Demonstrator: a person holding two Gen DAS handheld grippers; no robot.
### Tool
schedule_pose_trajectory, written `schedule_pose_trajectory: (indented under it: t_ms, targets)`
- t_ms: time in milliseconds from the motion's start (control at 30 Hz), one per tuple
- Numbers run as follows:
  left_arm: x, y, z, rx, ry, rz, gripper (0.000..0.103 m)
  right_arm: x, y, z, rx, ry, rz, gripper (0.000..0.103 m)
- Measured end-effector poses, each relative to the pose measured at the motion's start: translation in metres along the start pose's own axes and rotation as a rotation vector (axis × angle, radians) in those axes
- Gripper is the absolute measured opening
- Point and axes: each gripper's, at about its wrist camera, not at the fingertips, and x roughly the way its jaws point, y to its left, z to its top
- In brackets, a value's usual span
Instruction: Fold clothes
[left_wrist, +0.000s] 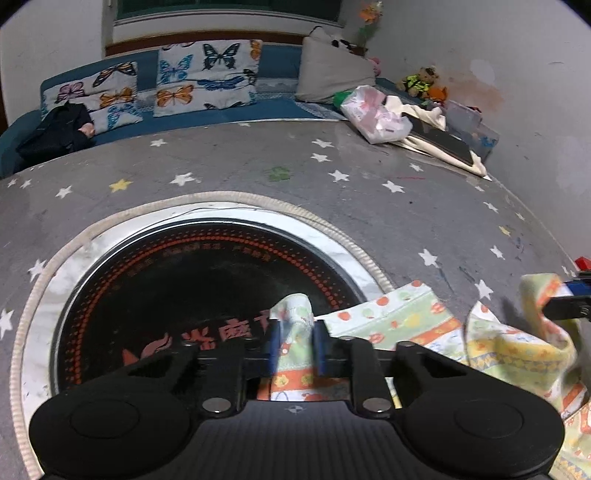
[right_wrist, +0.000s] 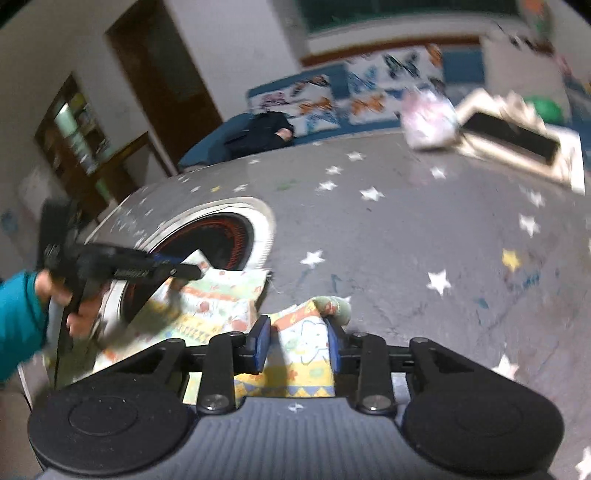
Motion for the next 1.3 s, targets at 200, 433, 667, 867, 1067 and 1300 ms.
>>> schedule_pose_trajectory:
  t_ms: [200,433,667,867,1067,1300]
  targets:
    - [-0.035,0.006,0.0,-0.062,-0.147,-0.134,0.006,-0.015,0.023,-0.001,-0.146,-0.13,-0.007,0.006]
    - [-0.057,0.013,-0.002,-0.064,-0.297,-0.097,0.016,-0.041,0.044,-0.019,-0.342,-0.359,-0.225,0.032]
    - [-0.047,0.007,-0.006,-0.051,-0.24,0.031,0.049,-0.028,0.011,-0.012,-0.161,-0.252,-0.293,0.038]
    - [-0.043,-0.059,-0.037,0.139,-0.097,-0.187,0.04,0.011,0.042,-0.01,-0.291,-0.075,-0.154,0.038]
    - [-0.035,-0.1,-0.064,0.249,-0.023,-0.289,0.038,0.064,0.059,-0.004,-0.383,0.049,-0.174,0.036]
    - [-0.035,-0.112,-0.077,0.262,-0.011,-0.337,0.039,0.085,0.054,0.034,-0.331,0.047,-0.123,0.036]
